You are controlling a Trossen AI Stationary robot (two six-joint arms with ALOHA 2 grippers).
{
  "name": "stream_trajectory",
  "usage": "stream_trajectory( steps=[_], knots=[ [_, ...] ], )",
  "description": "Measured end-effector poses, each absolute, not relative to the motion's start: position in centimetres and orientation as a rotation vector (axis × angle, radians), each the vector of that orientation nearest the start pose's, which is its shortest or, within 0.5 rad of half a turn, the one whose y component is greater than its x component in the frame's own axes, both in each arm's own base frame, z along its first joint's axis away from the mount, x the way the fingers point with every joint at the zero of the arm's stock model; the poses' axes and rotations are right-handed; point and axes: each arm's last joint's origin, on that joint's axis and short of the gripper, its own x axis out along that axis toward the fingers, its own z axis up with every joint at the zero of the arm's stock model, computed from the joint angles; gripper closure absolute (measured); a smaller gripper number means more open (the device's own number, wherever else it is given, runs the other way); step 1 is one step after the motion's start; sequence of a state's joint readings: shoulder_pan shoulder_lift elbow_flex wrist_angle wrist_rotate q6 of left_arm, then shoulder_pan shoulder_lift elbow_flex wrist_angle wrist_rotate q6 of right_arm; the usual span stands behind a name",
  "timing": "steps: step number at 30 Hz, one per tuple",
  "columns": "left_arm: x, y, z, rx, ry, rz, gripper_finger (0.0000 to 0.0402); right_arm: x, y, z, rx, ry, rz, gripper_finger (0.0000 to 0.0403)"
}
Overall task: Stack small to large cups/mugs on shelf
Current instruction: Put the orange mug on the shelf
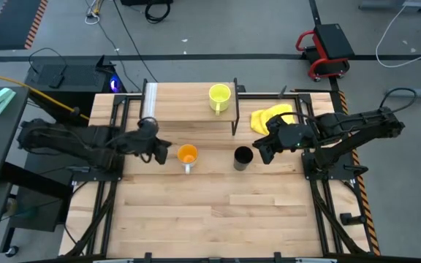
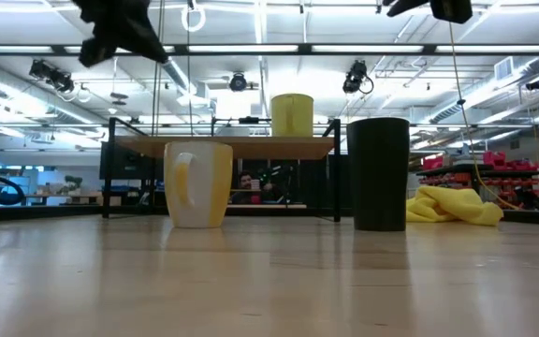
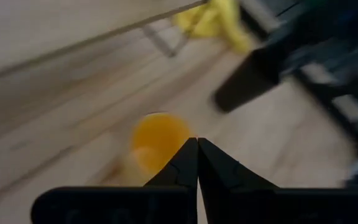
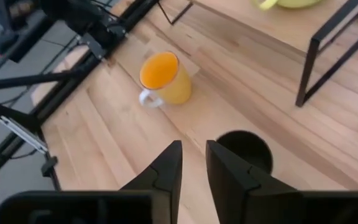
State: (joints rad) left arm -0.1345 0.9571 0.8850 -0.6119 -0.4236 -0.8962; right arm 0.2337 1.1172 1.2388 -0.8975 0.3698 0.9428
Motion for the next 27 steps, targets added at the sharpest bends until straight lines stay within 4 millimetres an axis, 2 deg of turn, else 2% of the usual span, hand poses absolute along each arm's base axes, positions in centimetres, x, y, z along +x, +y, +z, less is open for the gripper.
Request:
stream_trajectory(
  steps=[4,6,9,15,27],
  knots=[
    [19.7,-0.4,32.1,-0.636,0.683,0.653,0.0386,20.3,3.7,36.2,0.655,0.639,-0.473,0.0318],
    [20.6,0.1,32.3,-0.633,0.788,0.685,0.0383,20.2,3.7,36.1,0.65,0.647,-0.476,0.0317],
    [22.5,1.0,32.3,-0.63,0.896,0.64,0.0373,20.2,3.7,36.1,0.645,0.649,-0.475,0.0315],
    [26.0,2.4,30.7,-0.682,1.064,0.543,0.0339,20.1,4.2,36.1,0.624,0.66,-0.448,0.0315],
    [29.0,4.8,26.2,-0.691,1.219,0.643,0.0278,19.7,6.3,35.3,0.578,0.742,-0.417,0.0315]
  ],
)
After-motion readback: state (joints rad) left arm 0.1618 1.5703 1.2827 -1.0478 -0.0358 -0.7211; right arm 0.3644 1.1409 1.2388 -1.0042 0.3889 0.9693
